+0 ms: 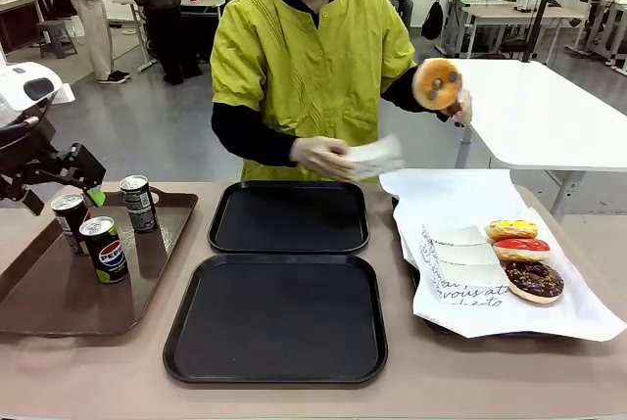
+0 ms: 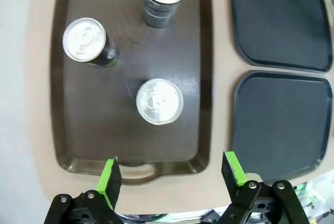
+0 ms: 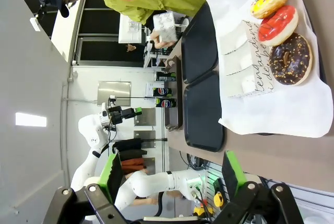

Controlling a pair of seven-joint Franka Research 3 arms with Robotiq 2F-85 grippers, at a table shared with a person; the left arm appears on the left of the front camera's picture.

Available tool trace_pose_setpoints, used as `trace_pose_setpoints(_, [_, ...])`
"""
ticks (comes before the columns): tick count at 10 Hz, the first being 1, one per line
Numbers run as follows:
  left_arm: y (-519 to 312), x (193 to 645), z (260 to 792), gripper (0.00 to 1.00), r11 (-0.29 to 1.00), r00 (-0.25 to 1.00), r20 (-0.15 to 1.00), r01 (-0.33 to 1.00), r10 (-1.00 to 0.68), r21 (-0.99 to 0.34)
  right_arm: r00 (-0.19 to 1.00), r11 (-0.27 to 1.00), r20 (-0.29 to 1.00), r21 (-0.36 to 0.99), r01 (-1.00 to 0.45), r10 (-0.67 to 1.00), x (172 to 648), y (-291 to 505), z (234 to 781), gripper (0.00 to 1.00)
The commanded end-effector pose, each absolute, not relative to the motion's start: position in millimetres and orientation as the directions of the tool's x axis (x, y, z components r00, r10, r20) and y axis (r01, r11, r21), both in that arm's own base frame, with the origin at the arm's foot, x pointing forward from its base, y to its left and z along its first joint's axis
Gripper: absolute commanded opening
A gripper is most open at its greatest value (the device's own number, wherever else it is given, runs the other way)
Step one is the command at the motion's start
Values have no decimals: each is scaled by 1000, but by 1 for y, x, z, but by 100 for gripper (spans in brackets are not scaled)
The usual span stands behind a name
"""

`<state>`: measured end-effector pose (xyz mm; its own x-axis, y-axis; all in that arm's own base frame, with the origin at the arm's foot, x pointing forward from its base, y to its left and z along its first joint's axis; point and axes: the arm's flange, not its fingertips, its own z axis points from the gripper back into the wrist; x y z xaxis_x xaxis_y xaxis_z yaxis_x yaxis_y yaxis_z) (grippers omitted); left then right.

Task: Set up donuts and drinks on trays.
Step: Pick up one Pepsi coke and place it on the Flat Tray.

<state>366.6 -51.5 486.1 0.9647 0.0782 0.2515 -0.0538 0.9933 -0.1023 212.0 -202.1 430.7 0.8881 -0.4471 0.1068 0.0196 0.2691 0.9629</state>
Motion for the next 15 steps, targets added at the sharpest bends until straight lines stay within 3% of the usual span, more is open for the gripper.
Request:
trace_pose_setpoints(1, [-62, 389, 481, 100, 995, 962, 264, -84, 67, 55, 889, 269, 109, 963, 16, -445, 212, -202, 431, 100])
trace_pose_setpoints(5, [-58, 416, 451, 100, 993, 978, 185, -110, 98, 53, 889, 269, 109, 963, 16, -445, 212, -202, 431, 100])
trace_pose_setpoints(8, [-56, 427, 431, 100, 997, 990, 120, -71, 74, -30, 889, 269, 109, 963, 16, -445, 212, -202, 431, 100])
trace_pose_setpoints(15, [-56, 439, 415, 100, 998, 990, 139, -23, 32, -62, 889, 269, 109, 963, 16, -445, 212, -202, 431, 100])
